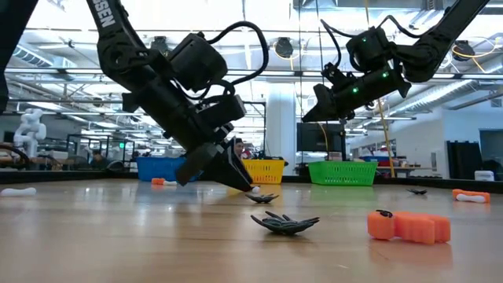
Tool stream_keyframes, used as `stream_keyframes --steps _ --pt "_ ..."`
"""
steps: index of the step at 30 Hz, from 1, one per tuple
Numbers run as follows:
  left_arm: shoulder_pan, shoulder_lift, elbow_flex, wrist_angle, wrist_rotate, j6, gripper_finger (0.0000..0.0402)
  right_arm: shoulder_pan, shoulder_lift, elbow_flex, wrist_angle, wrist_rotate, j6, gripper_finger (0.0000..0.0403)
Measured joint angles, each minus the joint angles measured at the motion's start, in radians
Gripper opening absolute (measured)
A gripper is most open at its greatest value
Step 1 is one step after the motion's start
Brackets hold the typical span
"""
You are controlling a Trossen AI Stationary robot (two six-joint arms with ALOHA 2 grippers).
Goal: Sort Halloween decoration
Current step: Put the black spider toy into the blue bin
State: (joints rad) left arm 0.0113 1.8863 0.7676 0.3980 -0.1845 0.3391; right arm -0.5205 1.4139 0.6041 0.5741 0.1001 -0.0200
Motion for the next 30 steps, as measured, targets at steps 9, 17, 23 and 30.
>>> stream_keyframes --steps 9,17,23,30 --pt "0.025 0.04 0.002 0.012 0.008 0.017 0.011 0.0 0.0 0.0 0.0 0.0 0.0 0.0002" --pt "0.046 0.071 0.006 0.021 0.032 0.036 0.0108 0.0 0.0 0.0 0.0 0.0 0.005 0.0002" --pt "0.047 0.075 0.006 0.019 0.033 0.033 0.0084 0.0 0.0 0.0 -0.001 0.0 0.008 0.0002" --pt "0.042 0.059 0.005 0.003 0.032 0.036 0.0019 0.0 0.0 0.0 -0.002 0.0 0.008 0.0002"
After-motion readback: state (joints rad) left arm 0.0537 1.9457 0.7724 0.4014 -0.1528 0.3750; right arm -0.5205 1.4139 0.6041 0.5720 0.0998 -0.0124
